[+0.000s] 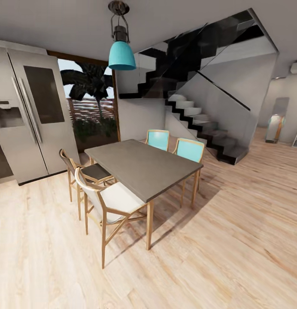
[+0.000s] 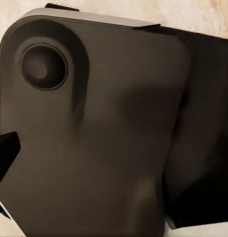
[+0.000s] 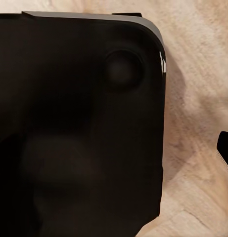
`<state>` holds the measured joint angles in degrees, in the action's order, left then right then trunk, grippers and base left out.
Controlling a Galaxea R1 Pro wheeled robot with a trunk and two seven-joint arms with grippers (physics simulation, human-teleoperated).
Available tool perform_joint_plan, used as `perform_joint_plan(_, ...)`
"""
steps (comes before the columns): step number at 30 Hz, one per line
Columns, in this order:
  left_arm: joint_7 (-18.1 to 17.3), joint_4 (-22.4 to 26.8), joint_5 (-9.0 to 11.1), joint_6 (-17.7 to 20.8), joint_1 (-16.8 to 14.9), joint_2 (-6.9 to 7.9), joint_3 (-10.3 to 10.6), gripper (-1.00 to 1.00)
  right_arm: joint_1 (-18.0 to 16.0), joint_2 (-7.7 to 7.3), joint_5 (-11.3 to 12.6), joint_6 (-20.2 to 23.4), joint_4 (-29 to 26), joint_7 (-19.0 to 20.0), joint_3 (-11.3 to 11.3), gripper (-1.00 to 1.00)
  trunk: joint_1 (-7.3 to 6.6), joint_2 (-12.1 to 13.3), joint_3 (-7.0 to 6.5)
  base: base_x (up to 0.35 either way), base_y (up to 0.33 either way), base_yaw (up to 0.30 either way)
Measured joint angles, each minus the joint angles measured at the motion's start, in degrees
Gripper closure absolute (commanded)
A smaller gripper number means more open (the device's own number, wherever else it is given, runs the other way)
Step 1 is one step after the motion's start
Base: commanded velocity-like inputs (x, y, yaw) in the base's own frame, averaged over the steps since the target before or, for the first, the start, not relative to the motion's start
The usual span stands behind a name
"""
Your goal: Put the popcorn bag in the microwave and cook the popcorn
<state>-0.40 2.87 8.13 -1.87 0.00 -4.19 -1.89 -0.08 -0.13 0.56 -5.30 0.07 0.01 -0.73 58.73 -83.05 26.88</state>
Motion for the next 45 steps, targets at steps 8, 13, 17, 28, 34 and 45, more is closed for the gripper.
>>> perform_joint_plan(8,-0.1,-0.2,0.0,-3.3,0.0,-1.9,0.0,-1.0,0.0,0.05,0.0,0.1,0.0,0.1,-0.1,-1.0,0.0,0.0,0.0,0.0,0.0,0.27)
perform_joint_plan(13,-0.1,-0.2,-0.1,-3.8,0.0,-2.03,0.0,-1.0,0.0,0.05,0.0,0.1,0.0,0.0,-0.1,-1.0,0.0,0.0,0.0,0.0,0.0,0.27)
perform_joint_plan(17,-0.1,-0.2,-0.1,-3.8,0.0,-2.03,0.1,-1.0,0.0,0.05,0.0,0.0,0.0,-0.1,-0.2,-1.0,0.0,0.0,0.0,0.0,0.0,0.27)
perform_joint_plan(28,0.0,-0.2,-0.1,-3.9,0.0,-2.03,0.1,-1.0,0.0,0.05,0.0,0.0,0.0,-0.1,-0.2,-1.0,0.0,0.0,0.0,0.0,0.0,0.27)
perform_joint_plan(34,0.0,-0.2,-0.1,-3.9,0.0,-2.03,0.1,-1.0,0.0,0.05,0.0,0.0,0.0,-0.1,-0.1,-1.0,0.0,0.0,0.0,0.0,0.0,0.27)
perform_joint_plan(45,0.0,-0.2,-0.1,-3.9,0.0,-2.03,0.0,-1.0,0.0,0.05,0.0,0.0,0.0,-0.1,-0.1,-1.0,0.0,0.0,0.0,0.0,0.0,0.27)
